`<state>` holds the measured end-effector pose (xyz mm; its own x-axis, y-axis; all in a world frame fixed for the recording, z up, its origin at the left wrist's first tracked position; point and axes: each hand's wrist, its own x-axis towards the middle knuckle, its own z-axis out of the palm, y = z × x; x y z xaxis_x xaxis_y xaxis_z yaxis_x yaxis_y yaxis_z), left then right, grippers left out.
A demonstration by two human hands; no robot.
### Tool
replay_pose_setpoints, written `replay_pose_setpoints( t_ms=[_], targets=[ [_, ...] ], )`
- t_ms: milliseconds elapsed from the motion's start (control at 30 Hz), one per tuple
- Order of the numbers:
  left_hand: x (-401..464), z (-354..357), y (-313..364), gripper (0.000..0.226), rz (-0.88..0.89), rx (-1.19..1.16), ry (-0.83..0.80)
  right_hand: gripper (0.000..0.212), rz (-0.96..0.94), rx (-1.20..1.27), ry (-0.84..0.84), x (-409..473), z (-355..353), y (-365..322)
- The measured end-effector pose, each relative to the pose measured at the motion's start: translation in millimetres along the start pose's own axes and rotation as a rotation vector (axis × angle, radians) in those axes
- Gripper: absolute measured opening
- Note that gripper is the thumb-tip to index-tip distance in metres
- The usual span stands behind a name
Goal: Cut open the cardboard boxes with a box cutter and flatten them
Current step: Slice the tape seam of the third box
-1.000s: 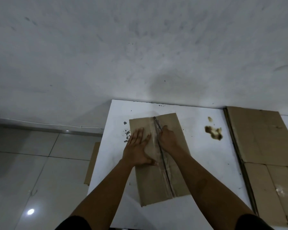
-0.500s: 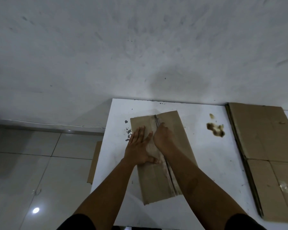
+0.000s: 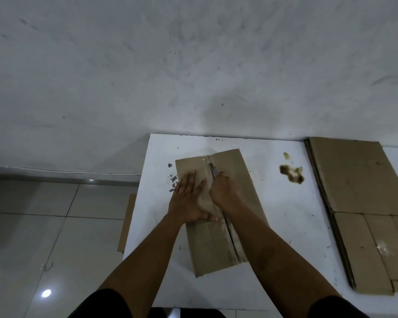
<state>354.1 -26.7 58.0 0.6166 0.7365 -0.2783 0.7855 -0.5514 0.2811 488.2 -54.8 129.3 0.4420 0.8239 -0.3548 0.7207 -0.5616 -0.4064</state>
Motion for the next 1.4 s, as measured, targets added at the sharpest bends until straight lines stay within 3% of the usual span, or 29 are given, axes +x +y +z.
replay_pose_setpoints(
  t_ms=[167, 1400],
  targets=[
    [0, -2, 1, 0.139, -0.007, 0.024, 0.006, 0.028, -0.005, 0.079, 0.086, 5, -6, -4],
    [2, 6, -4, 0.14, 0.015, 0.024, 0.073, 0.035, 0.038, 0.008, 0.0, -9, 13, 11]
  ],
)
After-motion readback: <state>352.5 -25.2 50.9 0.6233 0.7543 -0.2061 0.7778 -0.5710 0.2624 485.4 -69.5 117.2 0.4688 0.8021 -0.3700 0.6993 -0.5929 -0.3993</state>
